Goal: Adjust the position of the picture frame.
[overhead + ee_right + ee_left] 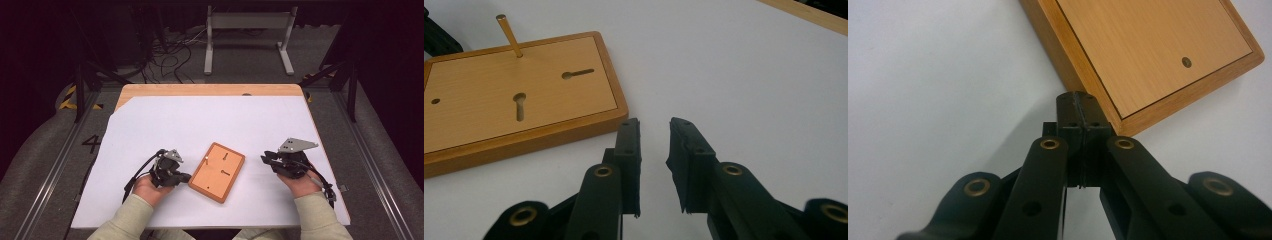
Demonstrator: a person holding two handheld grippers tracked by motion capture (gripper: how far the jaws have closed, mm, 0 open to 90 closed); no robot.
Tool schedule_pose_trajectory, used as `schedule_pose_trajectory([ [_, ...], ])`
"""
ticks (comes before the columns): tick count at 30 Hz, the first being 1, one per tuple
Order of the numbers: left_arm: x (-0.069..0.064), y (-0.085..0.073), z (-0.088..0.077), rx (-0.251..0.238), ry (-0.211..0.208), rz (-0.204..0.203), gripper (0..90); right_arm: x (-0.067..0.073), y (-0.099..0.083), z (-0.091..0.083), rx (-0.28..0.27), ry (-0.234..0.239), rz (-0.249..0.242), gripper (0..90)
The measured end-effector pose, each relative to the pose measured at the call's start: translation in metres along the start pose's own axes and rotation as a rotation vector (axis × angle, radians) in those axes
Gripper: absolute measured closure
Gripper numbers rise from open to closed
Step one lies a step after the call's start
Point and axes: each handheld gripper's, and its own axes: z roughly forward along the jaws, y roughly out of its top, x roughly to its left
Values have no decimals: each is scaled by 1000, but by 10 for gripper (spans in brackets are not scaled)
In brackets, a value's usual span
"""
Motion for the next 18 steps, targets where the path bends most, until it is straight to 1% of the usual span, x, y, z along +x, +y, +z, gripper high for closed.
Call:
schedule_pose_trajectory([
  [2,0,0,0,1,-3,-1,899,0,0,0,1,1,4,740],
  [3,-1,0,1,4,-16,7,899,0,0,0,0,3,5,736],
  [4,-3,0,2,12,-28,5,899,0,0,-1,0,4,7,735],
  [5,-5,1,3,18,-31,27,899,1,0,-1,0,4,8,735],
  [6,-8,2,5,29,-33,40,898,1,1,-1,0,4,6,735],
  [7,-8,2,5,29,-33,40,899,1,1,-1,0,4,6,735],
  [9,-14,4,9,44,-51,68,898,1,1,-2,1,5,5,736],
  [10,-20,7,11,57,-59,89,898,1,1,-2,1,5,5,736],
  [11,-20,7,11,57,-59,89,898,1,1,-3,1,5,5,736],
  [12,-25,9,14,67,-72,115,898,1,1,-3,1,5,6,736],
  [13,-25,9,14,67,-72,115,898,1,1,-3,1,5,6,736],
  [18,-43,15,23,90,-113,161,898,6,2,-5,4,18,-3,741],
])
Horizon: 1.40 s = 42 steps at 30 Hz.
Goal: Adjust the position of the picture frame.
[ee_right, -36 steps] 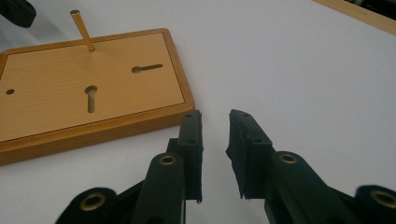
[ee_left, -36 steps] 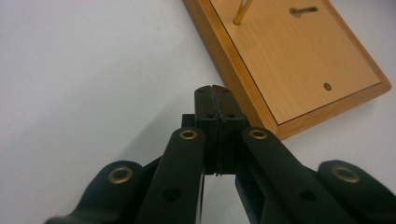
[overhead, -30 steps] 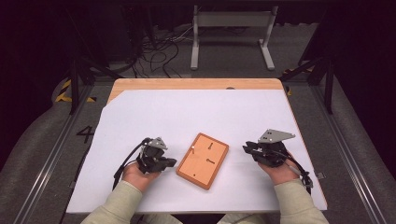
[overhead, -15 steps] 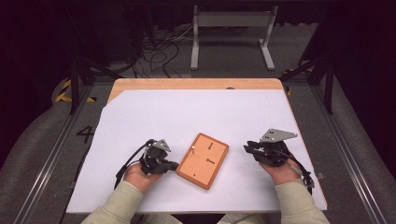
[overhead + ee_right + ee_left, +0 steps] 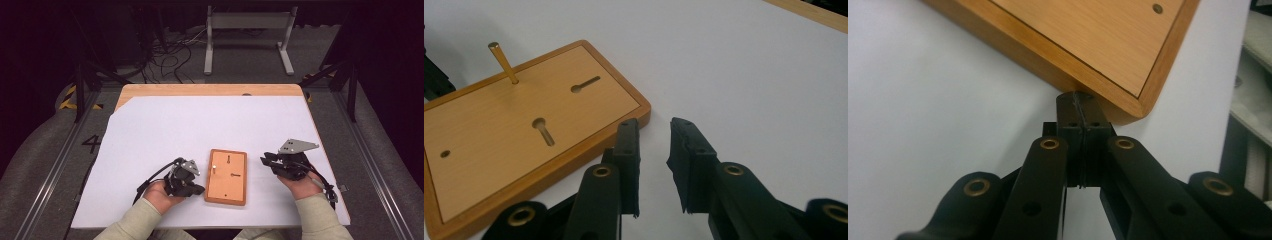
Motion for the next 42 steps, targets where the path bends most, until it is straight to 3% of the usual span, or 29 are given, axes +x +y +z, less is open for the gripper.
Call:
schedule_pose_trajectory([
  [14,-18,19,20,-16,-34,57,897,10,2,-3,6,19,-25,764],
  [27,-27,35,37,-46,-66,68,896,20,5,-3,12,47,-52,777],
  [34,-18,29,17,-85,-32,40,896,36,6,-8,4,97,-78,899],
  [40,-6,19,-4,-147,-2,2,871,54,7,-9,3,144,-110,900],
  [42,0,13,-16,-194,-3,-23,867,64,7,-8,10,170,-124,900],
])
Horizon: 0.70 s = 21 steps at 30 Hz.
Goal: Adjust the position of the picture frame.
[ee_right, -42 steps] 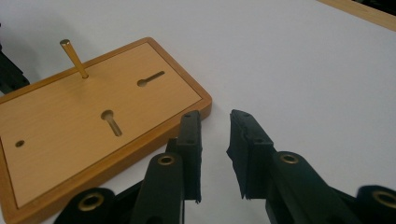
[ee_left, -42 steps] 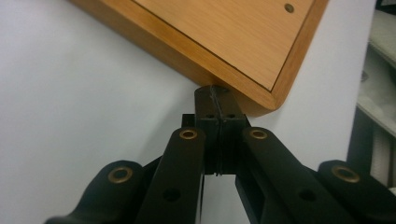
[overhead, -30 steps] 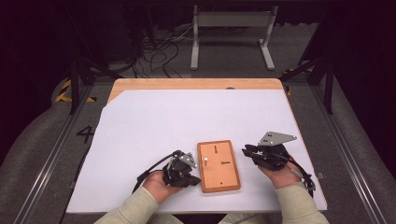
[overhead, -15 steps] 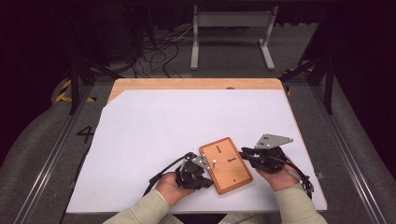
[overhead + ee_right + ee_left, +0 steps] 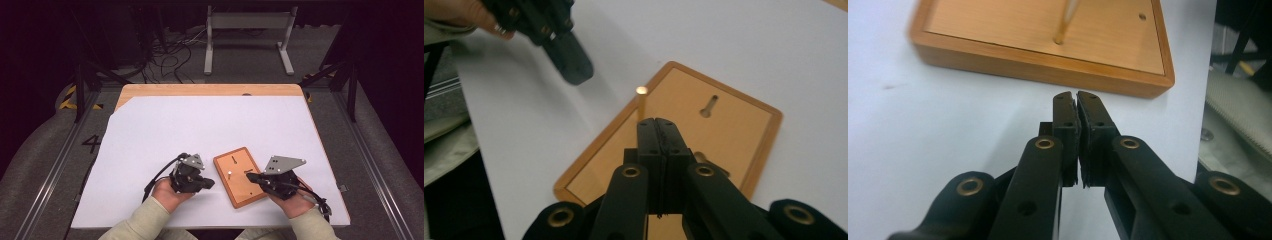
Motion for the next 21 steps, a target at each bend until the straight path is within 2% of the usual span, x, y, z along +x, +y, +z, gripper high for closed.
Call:
schedule_pose_trajectory([
  [3,6,-4,-10,-36,21,-25,856,8,0,6,25,25,-14,900],
  [9,17,-9,-20,-75,56,-66,820,21,0,19,60,72,-47,900],
  [13,19,-10,-21,-77,56,-79,803,28,0,26,85,88,-74,900],
  [21,22,-12,-21,-77,65,-94,766,40,-2,40,124,134,-94,900],
])
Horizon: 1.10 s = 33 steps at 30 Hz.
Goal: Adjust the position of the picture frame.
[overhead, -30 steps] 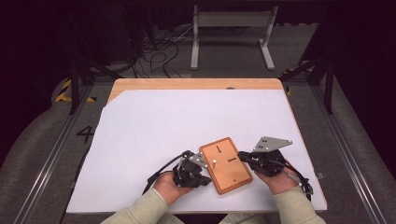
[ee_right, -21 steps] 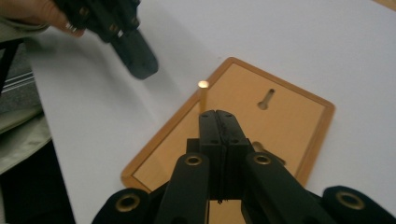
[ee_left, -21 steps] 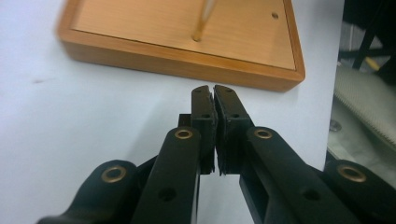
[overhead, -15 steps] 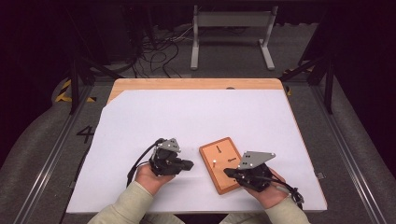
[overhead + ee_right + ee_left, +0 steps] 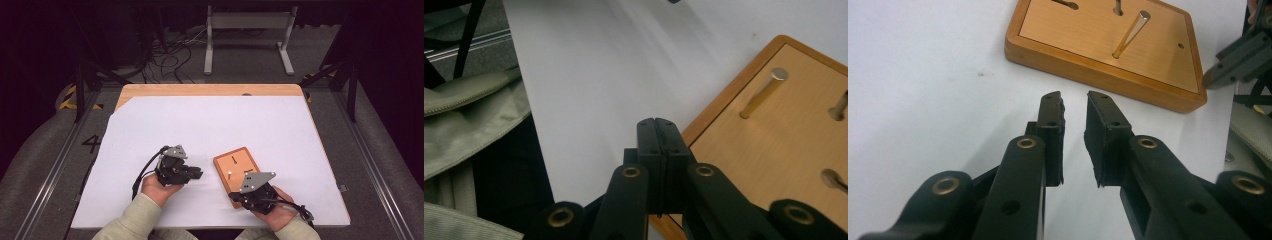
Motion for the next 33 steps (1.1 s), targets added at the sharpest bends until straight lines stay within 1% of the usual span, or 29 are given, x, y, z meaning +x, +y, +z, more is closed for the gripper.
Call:
schedule_pose_trajectory([
  [5,2,-1,0,-1,1,-12,748,3,-1,8,24,24,-7,900],
  [6,3,-1,0,-3,9,-14,745,4,-1,9,30,29,-7,900],
  [10,4,-1,-1,-8,16,-21,738,6,-1,15,58,42,-15,900],
  [11,5,-1,-2,-9,20,-17,735,7,-1,17,65,45,-20,900],
  [12,5,-2,-2,-14,19,-26,733,9,-1,18,76,45,-26,900],
  [14,6,-2,-3,-16,21,-31,731,10,-1,20,97,39,-42,900],
  [20,6,-2,-3,-15,23,-34,731,10,-1,21,107,45,-38,900],
  [23,6,-3,-3,-14,22,-35,731,6,-3,20,131,7,-33,900],
  [27,8,-3,-3,-16,22,-36,731,-5,-10,15,149,-35,5,900],
  [30,8,-2,-3,-18,22,-44,729,-11,-14,11,151,-53,24,900],
  [32,9,-2,-2,-17,21,-43,729,-13,-15,9,153,-58,31,900],
  [33,10,-2,-2,-18,24,-42,729,-15,-17,7,154,-68,41,900],
])
